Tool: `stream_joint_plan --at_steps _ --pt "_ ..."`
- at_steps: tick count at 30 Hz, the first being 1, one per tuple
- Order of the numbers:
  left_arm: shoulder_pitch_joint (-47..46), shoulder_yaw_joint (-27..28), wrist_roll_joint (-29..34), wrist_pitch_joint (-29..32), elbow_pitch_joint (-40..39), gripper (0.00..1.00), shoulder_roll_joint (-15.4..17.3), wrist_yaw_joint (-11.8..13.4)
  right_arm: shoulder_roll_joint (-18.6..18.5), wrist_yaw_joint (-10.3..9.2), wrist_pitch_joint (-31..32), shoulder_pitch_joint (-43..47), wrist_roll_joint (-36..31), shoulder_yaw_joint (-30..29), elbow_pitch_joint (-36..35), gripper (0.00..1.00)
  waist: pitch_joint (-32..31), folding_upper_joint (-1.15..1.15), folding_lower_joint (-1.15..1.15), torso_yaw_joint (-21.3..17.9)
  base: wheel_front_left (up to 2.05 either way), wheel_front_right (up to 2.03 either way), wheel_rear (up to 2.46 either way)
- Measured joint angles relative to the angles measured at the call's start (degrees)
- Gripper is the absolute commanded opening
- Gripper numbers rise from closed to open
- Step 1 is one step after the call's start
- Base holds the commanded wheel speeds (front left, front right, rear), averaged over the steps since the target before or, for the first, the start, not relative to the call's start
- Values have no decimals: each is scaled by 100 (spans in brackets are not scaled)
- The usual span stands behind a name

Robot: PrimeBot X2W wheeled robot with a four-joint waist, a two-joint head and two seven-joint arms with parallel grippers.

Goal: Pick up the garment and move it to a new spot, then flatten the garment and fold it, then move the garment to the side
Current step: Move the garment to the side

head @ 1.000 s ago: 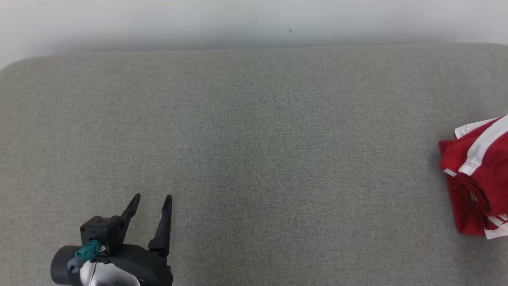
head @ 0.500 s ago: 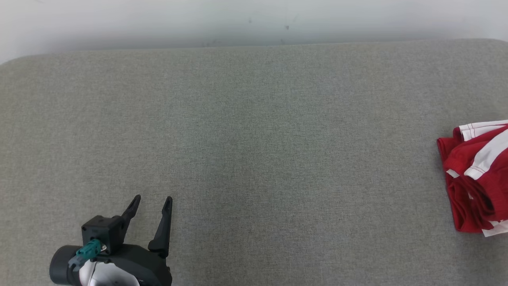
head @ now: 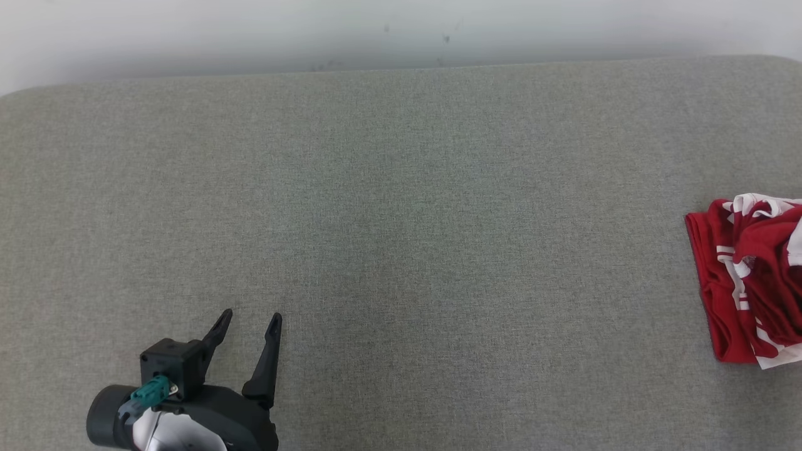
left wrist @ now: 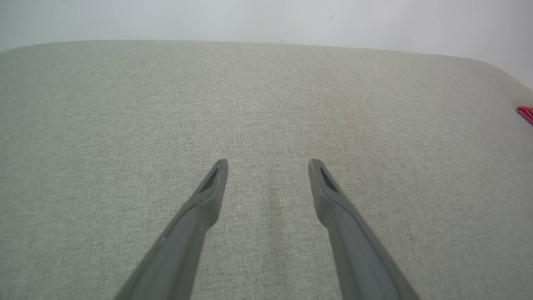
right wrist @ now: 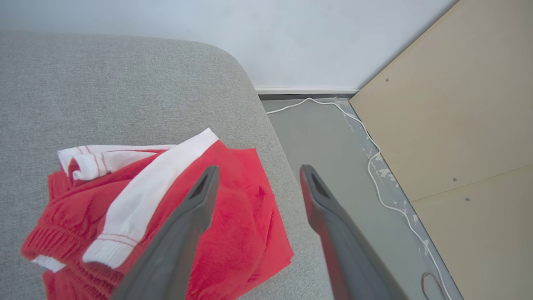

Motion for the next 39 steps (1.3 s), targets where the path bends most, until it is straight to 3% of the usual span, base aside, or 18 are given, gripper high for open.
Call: stream_joint_plan --at_steps 8,17,22,35,39 --pt "-81 -16 0 2 5 100 -12 0 213 -47 -312 19 1 49 -73 100 0 0 0 20 0 0 0" --pt "-104 204 0 -292 1 100 -5 46 1177 62 -1595 168 545 387 -1116 100 -161 0 0 75 0 0 0" --pt "-102 346 -25 -535 -1 100 -16 58 1625 155 -2214 414 879 491 -1325 100 -291 0 0 56 0 0 0" --pt "-120 615 -174 -1100 174 100 -234 108 2386 309 -3163 931 1292 721 -999 100 -609 -1 0 20 0 0 0" --pt "-120 762 -235 -1210 345 100 -269 152 2412 410 -3344 985 1355 960 -732 100 -726 -1 0 28 0 0 0"
